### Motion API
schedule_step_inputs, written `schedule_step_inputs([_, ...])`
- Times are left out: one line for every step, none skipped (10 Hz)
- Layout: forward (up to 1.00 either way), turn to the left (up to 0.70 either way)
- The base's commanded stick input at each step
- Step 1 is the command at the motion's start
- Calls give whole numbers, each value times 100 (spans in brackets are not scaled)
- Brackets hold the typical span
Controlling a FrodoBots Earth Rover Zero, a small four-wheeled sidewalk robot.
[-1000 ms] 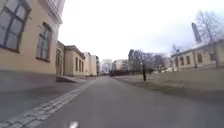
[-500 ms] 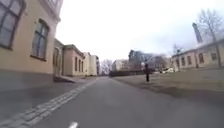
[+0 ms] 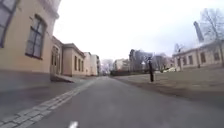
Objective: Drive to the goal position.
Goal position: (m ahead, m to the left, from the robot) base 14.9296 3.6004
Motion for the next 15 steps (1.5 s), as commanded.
schedule_step_inputs([100,0])
schedule_step_inputs([100,0])
schedule_step_inputs([100,0])
schedule_step_inputs([100,0])
schedule_step_inputs([100,0])
schedule_step_inputs([100,0])
schedule_step_inputs([100,0])
schedule_step_inputs([100,0])
schedule_step_inputs([100,0])
schedule_step_inputs([100,0])
schedule_step_inputs([100,0])
schedule_step_inputs([100,0])
schedule_step_inputs([100,0])
schedule_step_inputs([100,0])
schedule_step_inputs([100,0])
